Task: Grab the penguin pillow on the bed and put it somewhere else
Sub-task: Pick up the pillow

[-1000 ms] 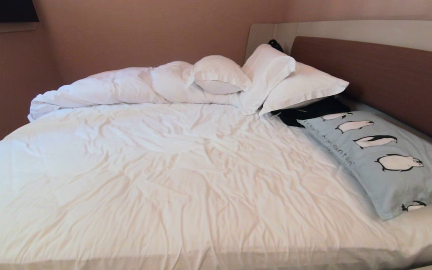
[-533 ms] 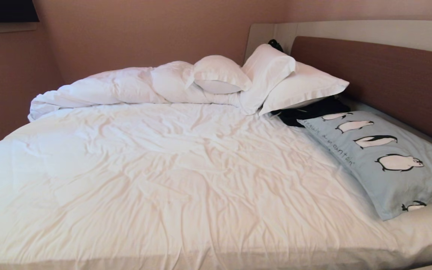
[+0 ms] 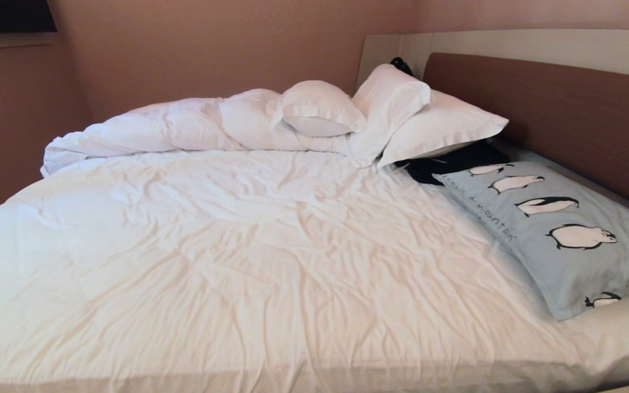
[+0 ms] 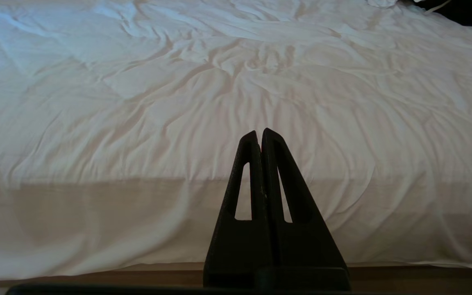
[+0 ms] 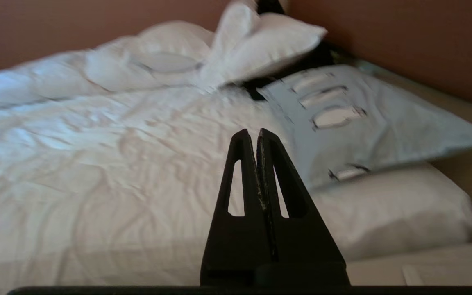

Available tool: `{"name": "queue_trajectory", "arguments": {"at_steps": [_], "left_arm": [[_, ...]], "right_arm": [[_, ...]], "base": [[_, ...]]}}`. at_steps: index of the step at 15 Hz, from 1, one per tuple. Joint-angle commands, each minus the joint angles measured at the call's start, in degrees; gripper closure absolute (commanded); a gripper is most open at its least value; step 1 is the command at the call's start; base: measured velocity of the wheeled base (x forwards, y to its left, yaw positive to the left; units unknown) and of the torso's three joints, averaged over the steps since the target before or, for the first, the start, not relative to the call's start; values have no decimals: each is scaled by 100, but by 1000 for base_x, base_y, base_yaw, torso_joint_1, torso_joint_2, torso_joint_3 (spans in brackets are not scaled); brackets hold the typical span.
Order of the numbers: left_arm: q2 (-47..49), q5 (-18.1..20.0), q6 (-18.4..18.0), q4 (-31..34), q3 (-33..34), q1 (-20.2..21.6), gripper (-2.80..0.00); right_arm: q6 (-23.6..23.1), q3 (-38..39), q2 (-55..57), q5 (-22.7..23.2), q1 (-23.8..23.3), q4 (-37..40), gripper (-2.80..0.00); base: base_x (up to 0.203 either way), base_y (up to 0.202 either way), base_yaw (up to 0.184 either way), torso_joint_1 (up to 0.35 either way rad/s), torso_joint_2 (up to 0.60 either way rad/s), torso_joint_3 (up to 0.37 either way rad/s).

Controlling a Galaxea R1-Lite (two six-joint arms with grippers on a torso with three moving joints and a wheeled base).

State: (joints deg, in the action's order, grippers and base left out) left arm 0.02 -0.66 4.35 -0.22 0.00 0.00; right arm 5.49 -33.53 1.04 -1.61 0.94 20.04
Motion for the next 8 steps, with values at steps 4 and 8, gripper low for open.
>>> {"name": "queue_trajectory", "arguments": {"at_steps": [4, 8], "left_arm": [[-2, -4, 4, -4, 18, 0, 0], [-2, -4, 4, -4, 18, 0, 0]], "right_arm": [[-329, 1618, -95, -472, 3, -1609, 0], [-474, 2491, -95, -264, 3, -1861, 0]], "base": [[0, 0, 0, 0, 0, 0], [0, 0, 0, 0, 0, 0]]}}
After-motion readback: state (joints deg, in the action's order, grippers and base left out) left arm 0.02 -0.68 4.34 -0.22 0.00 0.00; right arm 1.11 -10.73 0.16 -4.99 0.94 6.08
